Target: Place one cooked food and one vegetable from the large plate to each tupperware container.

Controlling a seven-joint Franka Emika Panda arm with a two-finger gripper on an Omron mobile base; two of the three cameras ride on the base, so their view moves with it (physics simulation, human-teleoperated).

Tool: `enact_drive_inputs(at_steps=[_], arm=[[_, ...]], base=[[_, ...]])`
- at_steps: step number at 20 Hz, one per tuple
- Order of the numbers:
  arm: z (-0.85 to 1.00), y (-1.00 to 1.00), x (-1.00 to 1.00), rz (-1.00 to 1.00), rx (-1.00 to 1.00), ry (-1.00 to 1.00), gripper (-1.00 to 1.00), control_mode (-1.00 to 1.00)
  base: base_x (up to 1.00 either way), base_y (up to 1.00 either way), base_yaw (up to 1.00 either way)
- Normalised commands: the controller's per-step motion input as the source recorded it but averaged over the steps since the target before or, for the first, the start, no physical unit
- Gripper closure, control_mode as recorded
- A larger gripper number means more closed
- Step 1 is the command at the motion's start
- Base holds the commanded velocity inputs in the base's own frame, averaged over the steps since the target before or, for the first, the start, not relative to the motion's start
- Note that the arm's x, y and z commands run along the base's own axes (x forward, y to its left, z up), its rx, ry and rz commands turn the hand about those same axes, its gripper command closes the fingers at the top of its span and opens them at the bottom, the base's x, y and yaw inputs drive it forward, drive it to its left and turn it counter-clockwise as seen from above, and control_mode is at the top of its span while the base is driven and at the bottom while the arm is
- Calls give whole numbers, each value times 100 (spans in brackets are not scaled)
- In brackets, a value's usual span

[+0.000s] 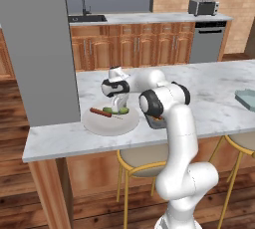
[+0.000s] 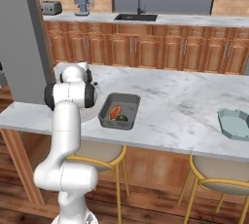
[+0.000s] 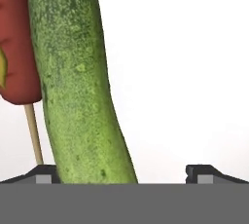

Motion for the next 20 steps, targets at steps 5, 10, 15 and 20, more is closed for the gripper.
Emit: enact_drive_inputs(at_steps=[5,10,15,20], arm=[[-11,0,0,2,0,-2,-100,-100],[-8,0,0,2,0,-4,-100,-100],[0,0,0,1,0,0,-100,-100],[0,0,0,1,0,0,100,-100]], base=[[0,0,0],[0,0,0],[0,0,0],[0,0,0]])
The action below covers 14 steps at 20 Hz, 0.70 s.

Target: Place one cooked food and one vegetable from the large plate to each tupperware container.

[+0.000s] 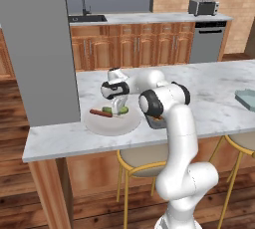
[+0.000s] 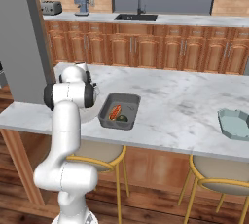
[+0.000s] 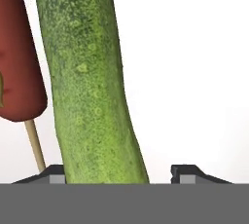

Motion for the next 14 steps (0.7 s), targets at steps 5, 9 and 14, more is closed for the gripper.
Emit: enact_drive_inputs(at_steps=[5,9,14], arm=[[0,0,0,0,0,0,100,-100],[0,0,0,0,0,0,100,-100],[19,0,-1,0,0,-2,100,-100]], base=[[0,0,0],[0,0,0],[0,0,0]])
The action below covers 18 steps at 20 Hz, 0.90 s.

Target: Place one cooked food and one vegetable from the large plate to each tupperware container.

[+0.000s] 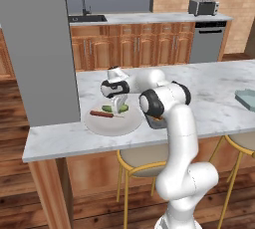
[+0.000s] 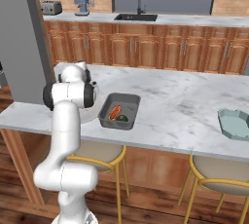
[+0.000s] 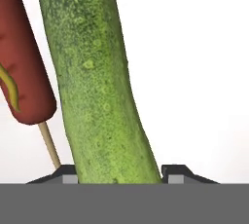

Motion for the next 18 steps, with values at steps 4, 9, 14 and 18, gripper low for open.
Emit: enact_drive_inputs(at_steps=[4,9,14,18], arm=[[43,0,-6,0,0,-4,100,-100],[54,-4,-47,-11,0,-4,100,-100],[66,-41,-99,-27,5,-7,100,-100],[69,-47,-100,-35,11,-9,100,-100]], base=[[0,0,0],[0,0,0],[0,0,0],[0,0,0]])
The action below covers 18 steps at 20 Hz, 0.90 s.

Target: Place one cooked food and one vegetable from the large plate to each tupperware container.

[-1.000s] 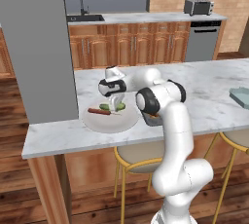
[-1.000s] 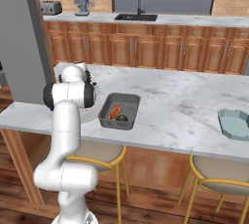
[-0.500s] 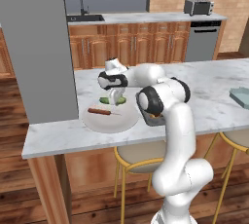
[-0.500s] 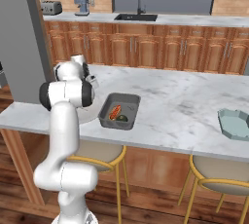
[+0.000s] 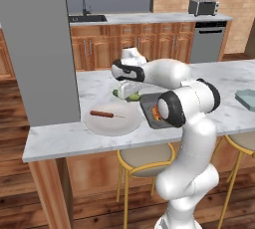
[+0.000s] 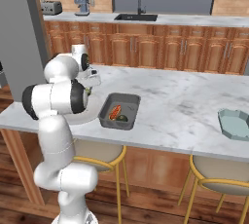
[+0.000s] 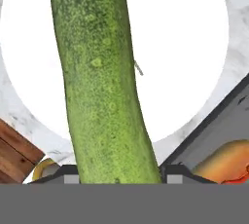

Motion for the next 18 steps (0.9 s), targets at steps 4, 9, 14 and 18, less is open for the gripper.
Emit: enact_drive_inputs(at_steps=[4,9,14,18], arm=[[37,-35,-70,-62,4,0,100,-100],[28,-41,-30,-70,1,2,100,-100],[46,-21,-23,-71,-2,0,100,-100],[15,-13,-8,-49,-19,1,100,-100]], base=[[0,0,0],[0,0,0],[0,0,0],[0,0,0]])
